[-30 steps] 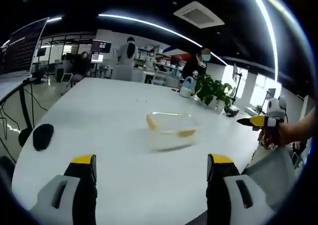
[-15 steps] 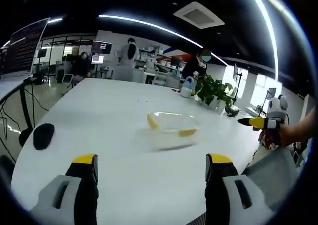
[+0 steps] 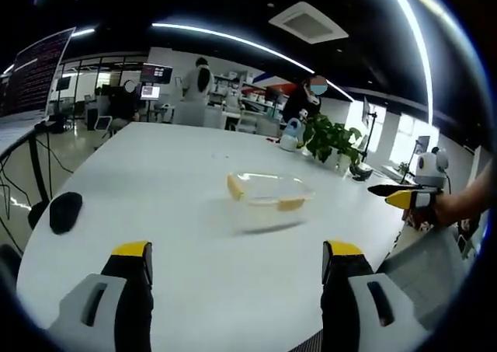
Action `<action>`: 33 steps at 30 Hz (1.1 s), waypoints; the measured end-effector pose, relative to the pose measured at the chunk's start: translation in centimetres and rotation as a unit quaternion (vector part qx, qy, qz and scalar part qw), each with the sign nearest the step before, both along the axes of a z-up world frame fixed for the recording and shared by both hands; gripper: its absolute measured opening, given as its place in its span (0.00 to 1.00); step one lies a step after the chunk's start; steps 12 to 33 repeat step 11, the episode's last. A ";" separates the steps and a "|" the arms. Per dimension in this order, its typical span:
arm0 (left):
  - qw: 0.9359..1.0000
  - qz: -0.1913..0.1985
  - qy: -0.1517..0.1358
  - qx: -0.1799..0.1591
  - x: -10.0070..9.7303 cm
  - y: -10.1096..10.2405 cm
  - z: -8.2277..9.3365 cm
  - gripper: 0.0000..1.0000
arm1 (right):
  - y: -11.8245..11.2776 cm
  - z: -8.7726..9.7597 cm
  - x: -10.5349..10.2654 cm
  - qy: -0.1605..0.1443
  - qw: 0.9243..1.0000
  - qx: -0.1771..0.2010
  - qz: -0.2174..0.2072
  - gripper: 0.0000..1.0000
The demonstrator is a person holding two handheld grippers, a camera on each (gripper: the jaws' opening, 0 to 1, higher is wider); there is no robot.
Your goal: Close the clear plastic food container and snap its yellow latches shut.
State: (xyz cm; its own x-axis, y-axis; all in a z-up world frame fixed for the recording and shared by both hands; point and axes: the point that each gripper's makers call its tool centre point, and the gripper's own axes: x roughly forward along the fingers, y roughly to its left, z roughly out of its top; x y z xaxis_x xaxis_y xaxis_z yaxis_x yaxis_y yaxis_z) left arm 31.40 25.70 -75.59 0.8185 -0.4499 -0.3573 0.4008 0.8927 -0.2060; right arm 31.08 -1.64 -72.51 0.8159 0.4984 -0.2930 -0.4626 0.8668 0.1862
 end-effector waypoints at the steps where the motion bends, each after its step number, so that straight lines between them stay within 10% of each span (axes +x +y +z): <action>1: 1.000 -0.001 0.000 0.001 0.0 0.0 0.0 0.91 | -0.1 -0.1 0.0 0.002 1.000 -0.001 -0.003 0.92; 33: 1.000 -0.010 0.009 0.003 -0.2 -0.4 -0.3 0.90 | -0.2 -0.8 0.0 0.014 1.000 -0.017 -0.003 0.91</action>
